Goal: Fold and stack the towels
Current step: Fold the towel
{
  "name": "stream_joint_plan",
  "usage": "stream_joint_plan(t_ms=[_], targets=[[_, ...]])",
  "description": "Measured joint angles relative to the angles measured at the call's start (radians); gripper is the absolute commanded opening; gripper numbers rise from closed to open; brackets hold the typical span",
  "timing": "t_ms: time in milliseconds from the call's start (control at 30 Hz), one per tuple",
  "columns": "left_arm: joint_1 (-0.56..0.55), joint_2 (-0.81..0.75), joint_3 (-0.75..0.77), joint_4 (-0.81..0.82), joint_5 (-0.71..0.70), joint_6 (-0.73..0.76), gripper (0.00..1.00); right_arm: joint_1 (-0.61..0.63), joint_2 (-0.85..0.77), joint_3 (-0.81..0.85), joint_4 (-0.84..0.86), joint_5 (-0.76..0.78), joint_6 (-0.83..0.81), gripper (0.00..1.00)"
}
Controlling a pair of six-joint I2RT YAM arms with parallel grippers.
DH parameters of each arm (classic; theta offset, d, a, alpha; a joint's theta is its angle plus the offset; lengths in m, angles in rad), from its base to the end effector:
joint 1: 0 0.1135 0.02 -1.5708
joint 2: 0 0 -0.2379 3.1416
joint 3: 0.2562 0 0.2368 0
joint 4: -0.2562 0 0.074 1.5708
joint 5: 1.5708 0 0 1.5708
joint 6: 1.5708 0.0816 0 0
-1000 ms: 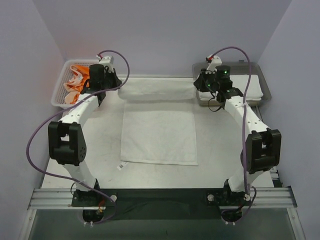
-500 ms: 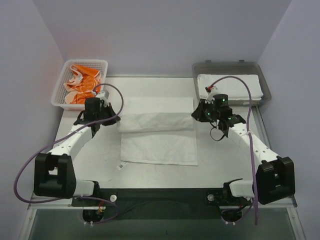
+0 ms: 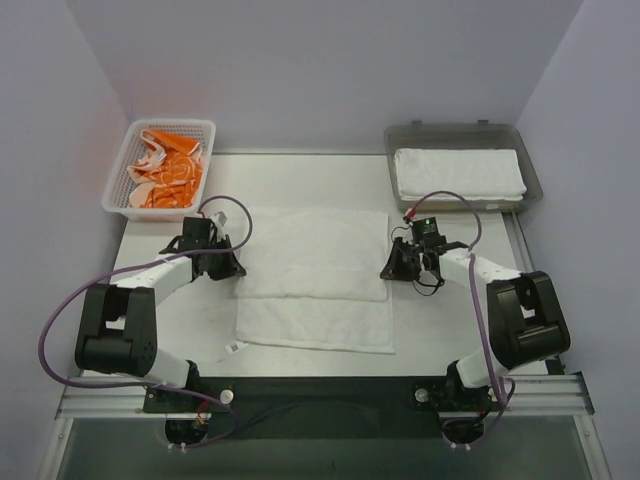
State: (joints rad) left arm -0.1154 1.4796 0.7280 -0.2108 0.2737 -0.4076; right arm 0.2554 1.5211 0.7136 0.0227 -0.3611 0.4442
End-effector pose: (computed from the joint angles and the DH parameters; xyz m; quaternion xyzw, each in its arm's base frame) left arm 0.2894 -0.0557 0.1127 -0.0972 0.9410 -0.2025 0.2530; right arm 0.2987 0.1078 0.1208 0.0172 0.9112 0.2849 0.2971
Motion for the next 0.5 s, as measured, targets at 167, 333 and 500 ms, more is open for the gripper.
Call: stream_joint_plan(t_ms=[167, 333, 500], targets=[[-0.002, 0.000, 0.019, -0.019, -0.005, -0.002, 0.00, -0.018, 0.008, 0.087, -0.043, 0.005, -0.011, 0.00], [-0.002, 0.024, 0.039, -0.018, -0.006, -0.029, 0.00, -0.027, 0.097, 0.255, -0.068, 0.004, -0.034, 0.00], [-0.002, 0.083, 0.041, -0.017, -0.008, -0.062, 0.00, -0.028, 0.225, 0.321, -0.084, 0.005, -0.037, 0.00]])
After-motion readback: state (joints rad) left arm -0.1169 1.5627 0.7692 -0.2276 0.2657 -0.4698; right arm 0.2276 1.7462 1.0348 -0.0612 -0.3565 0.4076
